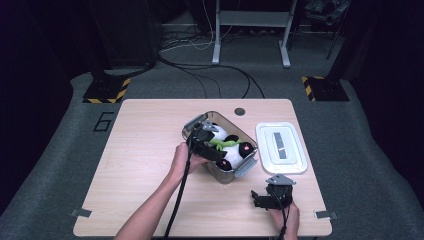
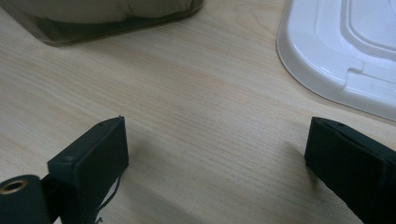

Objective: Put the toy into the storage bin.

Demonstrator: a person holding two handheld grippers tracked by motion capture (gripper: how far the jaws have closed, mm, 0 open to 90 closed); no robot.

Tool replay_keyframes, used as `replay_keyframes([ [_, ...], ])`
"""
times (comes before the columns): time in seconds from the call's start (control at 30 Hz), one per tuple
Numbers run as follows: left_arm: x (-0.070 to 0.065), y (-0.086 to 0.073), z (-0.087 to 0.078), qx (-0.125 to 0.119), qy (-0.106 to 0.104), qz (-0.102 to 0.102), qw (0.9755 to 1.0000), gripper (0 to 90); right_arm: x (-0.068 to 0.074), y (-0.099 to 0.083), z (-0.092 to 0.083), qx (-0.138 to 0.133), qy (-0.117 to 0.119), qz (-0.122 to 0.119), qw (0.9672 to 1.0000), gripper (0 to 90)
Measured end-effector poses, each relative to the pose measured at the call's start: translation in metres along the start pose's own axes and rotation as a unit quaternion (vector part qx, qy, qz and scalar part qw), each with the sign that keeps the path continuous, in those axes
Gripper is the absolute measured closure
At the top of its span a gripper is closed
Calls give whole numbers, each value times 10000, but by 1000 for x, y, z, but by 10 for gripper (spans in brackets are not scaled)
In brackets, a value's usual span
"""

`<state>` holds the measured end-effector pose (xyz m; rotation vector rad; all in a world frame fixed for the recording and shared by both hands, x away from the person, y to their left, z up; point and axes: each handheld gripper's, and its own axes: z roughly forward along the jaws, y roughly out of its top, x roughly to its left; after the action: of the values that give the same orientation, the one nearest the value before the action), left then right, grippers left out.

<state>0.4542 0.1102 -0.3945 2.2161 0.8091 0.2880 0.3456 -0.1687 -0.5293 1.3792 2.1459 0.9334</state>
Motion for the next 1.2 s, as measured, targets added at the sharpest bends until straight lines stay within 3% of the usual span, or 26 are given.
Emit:
replay_keyframes([
  [0.37, 23, -27, -48, -431, 252, -245, 9985, 115, 0, 0, 0, 0, -3, 2, 10000, 54],
  [0.83, 53, -92, -81, -533, 633, -700, 9941, 95, 0, 0, 0, 5, -12, -19, 10000, 53],
  [1.03, 64, -129, -83, -481, 855, -977, 9904, 88, 0, 0, 0, 4, -18, -11, 10000, 52],
  [1.2, 73, -164, -77, -462, 1047, -1298, 9849, 83, 0, 0, 0, 7, -24, -22, 10000, 52],
])
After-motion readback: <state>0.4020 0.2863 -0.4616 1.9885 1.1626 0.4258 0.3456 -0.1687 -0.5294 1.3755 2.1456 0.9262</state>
